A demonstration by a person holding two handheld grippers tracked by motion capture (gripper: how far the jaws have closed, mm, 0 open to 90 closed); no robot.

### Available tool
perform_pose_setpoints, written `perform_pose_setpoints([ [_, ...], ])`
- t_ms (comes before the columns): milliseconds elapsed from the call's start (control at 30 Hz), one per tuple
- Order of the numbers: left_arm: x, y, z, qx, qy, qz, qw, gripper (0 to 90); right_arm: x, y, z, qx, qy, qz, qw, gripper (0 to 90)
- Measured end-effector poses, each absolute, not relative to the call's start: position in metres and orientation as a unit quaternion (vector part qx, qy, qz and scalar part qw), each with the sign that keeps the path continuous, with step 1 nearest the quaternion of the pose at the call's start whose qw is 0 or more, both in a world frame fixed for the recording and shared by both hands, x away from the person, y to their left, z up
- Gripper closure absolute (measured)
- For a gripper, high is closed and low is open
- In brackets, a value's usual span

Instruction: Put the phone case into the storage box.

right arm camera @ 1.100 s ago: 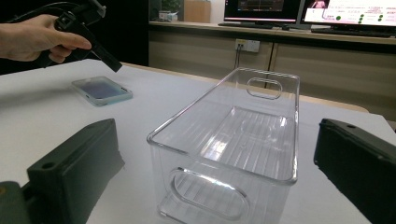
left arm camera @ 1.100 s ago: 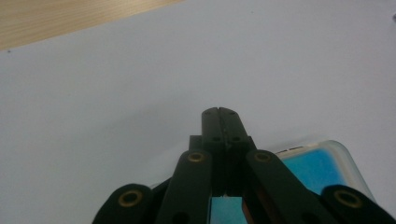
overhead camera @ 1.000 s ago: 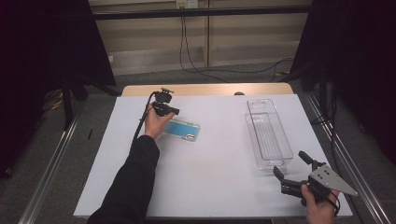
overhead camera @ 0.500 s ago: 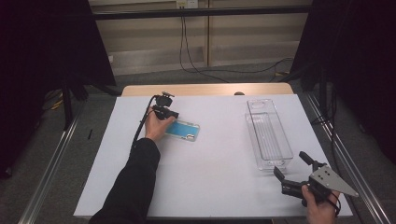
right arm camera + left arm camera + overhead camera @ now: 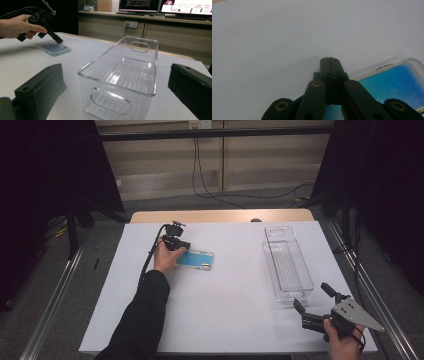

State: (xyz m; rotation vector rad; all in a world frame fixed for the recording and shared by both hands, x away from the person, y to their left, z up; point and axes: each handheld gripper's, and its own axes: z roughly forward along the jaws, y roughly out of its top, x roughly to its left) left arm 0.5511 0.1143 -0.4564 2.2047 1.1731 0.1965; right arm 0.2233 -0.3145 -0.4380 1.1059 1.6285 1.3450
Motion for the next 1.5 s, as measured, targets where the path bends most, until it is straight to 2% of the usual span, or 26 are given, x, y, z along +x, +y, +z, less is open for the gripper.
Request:
perform_pose_setpoints([
  [1500,0.519,0.124,-0.457,0.848,0.414,0.061,0.326,90.0,0.223,-0.315,-0.438,0.432,0.633,0.523,0.373,0.0],
])
